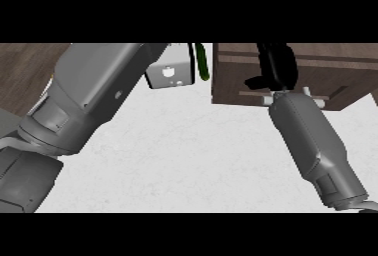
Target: Pick up the can, place it into the drawer and close the drawer
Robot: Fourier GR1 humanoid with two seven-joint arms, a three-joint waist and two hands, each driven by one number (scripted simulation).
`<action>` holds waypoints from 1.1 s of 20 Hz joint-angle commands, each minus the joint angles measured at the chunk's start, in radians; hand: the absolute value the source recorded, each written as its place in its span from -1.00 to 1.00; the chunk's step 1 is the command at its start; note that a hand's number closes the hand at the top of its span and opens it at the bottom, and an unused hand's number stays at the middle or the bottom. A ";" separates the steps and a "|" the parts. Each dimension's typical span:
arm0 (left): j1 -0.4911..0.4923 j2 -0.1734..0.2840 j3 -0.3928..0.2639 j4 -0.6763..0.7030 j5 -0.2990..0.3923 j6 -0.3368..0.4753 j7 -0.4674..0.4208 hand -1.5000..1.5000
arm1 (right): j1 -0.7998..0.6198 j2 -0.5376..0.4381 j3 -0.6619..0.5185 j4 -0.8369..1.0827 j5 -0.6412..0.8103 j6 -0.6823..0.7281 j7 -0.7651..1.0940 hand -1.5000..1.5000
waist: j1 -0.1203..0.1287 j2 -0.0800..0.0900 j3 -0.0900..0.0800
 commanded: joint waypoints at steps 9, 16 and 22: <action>0.120 0.107 -0.015 -0.176 -0.016 -0.042 0.080 -1.00 | -0.259 -0.034 -0.083 0.289 0.022 -0.103 -0.011 -1.00 | 0.042 0.004 0.000; 0.185 0.120 -0.033 -0.284 -0.016 -0.062 0.114 -1.00 | -0.349 -0.009 -0.136 0.325 -0.030 -0.093 -0.027 -1.00 | 0.064 0.006 0.000; 0.285 0.134 -0.044 -0.375 -0.026 -0.033 0.105 -1.00 | -0.341 -0.006 -0.208 0.320 -0.120 -0.072 -0.166 -1.00 | 0.057 0.001 0.001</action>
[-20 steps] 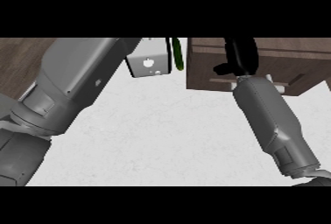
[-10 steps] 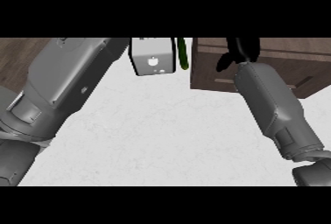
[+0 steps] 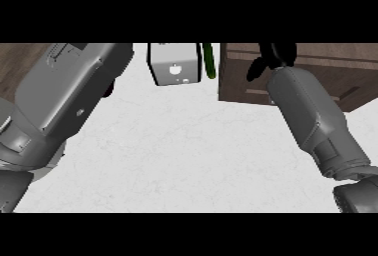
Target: Pick up the can, place it into the drawer and close the drawer
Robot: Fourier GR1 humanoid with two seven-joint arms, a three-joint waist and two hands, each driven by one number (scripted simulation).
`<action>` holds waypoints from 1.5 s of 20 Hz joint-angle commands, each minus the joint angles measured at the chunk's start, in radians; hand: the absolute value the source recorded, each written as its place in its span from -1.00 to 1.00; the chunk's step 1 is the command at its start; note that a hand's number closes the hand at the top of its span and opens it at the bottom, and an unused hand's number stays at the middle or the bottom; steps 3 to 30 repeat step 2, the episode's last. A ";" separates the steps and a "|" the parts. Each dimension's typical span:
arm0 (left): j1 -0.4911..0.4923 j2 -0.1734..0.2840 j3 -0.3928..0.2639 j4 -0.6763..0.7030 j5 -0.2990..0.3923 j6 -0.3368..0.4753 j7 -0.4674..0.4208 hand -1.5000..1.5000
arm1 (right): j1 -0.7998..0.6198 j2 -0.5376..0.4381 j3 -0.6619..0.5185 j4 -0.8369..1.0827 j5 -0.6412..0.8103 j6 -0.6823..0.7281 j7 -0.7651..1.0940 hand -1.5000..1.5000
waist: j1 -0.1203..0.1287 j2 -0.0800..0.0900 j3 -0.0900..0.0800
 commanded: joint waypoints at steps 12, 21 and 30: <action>0.061 0.038 0.001 -0.099 0.012 -0.018 0.033 -1.00 | -0.088 0.015 -0.078 -0.020 -0.080 -0.030 -0.028 -1.00 | 0.025 -0.019 -0.008; 0.061 0.038 0.001 -0.099 0.012 -0.018 0.033 -1.00 | -0.088 0.015 -0.078 -0.020 -0.080 -0.030 -0.028 -1.00 | 0.025 -0.019 -0.008; 0.061 0.038 0.001 -0.099 0.012 -0.018 0.033 -1.00 | -0.088 0.015 -0.078 -0.020 -0.080 -0.030 -0.028 -1.00 | 0.025 -0.019 -0.008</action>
